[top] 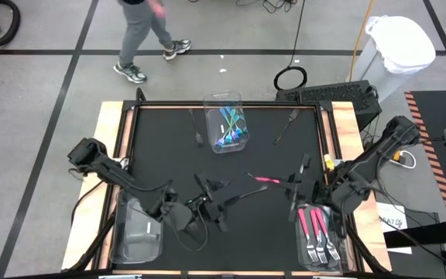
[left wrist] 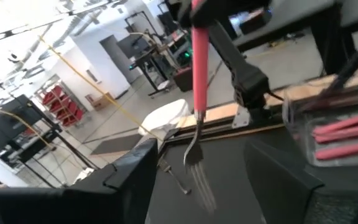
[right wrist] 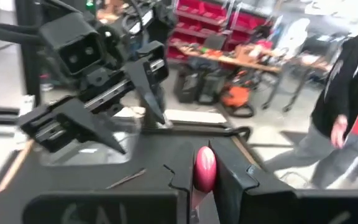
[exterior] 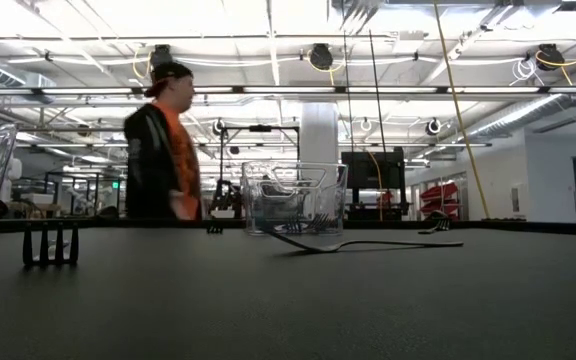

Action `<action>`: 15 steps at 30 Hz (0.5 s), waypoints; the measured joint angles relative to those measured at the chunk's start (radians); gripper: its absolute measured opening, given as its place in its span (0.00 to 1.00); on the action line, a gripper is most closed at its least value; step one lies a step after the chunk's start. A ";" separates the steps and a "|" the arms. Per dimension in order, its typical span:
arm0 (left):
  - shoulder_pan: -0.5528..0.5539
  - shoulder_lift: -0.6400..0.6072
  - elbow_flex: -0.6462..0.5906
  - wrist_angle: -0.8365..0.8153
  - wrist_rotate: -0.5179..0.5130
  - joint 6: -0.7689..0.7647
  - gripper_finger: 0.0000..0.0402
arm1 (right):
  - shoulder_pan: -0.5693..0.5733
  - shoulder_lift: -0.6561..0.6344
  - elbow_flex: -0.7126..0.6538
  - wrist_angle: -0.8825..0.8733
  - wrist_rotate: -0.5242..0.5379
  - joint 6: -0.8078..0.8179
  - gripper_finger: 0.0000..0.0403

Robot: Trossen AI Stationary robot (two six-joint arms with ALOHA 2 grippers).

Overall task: Sort silverware by color (type)
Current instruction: Put the pink fork into the bottom right transparent bin

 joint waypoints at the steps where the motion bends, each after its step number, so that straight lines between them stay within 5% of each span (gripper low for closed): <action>1: -0.002 -0.008 0.000 -0.031 0.001 -0.012 0.58 | 0.000 -0.001 0.028 -0.059 -0.019 0.033 0.07; 15: -0.002 -0.031 -0.001 -0.140 0.000 -0.045 0.57 | 0.000 -0.001 0.240 -0.658 -0.234 0.455 0.07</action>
